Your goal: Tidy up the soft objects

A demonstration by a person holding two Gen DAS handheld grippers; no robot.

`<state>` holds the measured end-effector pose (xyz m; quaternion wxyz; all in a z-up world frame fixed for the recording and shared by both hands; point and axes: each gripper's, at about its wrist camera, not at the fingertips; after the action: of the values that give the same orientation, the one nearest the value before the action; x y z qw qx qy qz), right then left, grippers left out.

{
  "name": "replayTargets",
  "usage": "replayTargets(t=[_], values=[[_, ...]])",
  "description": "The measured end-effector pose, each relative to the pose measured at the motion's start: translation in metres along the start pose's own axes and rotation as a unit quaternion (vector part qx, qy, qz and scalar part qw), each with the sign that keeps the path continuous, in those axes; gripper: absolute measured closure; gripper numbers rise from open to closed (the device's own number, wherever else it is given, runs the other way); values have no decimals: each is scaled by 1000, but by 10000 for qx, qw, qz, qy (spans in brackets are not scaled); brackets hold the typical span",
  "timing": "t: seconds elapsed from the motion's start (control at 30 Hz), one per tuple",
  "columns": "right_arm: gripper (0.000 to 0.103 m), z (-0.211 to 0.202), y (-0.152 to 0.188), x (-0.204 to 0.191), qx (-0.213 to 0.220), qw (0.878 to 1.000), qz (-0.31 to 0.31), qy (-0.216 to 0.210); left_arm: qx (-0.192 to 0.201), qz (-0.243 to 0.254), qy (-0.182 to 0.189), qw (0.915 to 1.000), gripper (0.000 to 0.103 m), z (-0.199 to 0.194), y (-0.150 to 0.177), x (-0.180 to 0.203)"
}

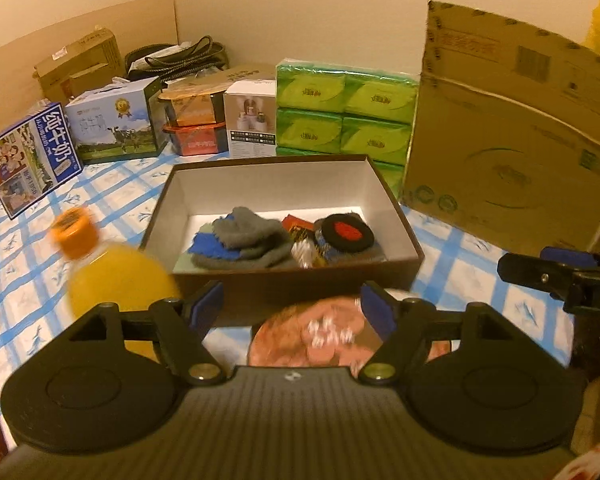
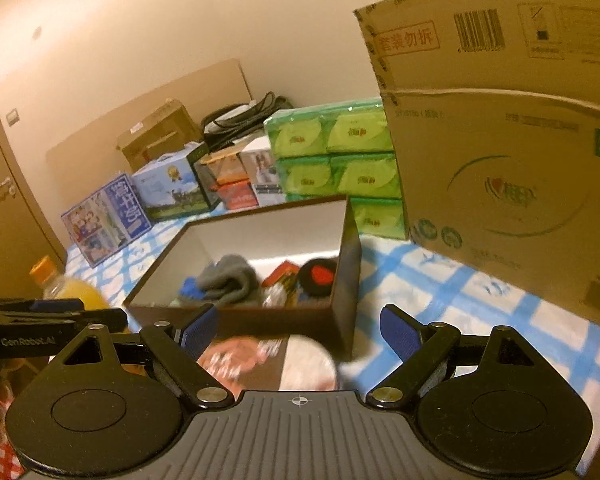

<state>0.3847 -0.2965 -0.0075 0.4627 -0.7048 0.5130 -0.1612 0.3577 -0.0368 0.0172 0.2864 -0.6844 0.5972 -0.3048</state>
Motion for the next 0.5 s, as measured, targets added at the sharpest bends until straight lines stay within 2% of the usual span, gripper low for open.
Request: replayTargets(t=[0.33, 0.5], values=[[15, -62, 48, -85, -250, 9991, -164, 313, 35, 66, -29, 10000, 29, -87, 55, -43], [15, -86, 71, -123, -290, 9984, -275, 408, 172, 126, -154, 9997, 23, -130, 88, -60]])
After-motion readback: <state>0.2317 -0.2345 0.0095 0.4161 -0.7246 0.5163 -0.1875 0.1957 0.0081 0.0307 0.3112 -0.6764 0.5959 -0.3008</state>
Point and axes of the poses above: each gripper's, at about its wrist camera, not at the fingertips, and z roughly the way its jaws point, x to its right, y to its underside, and after that the axes turned 7 degrees about -z, right-handed
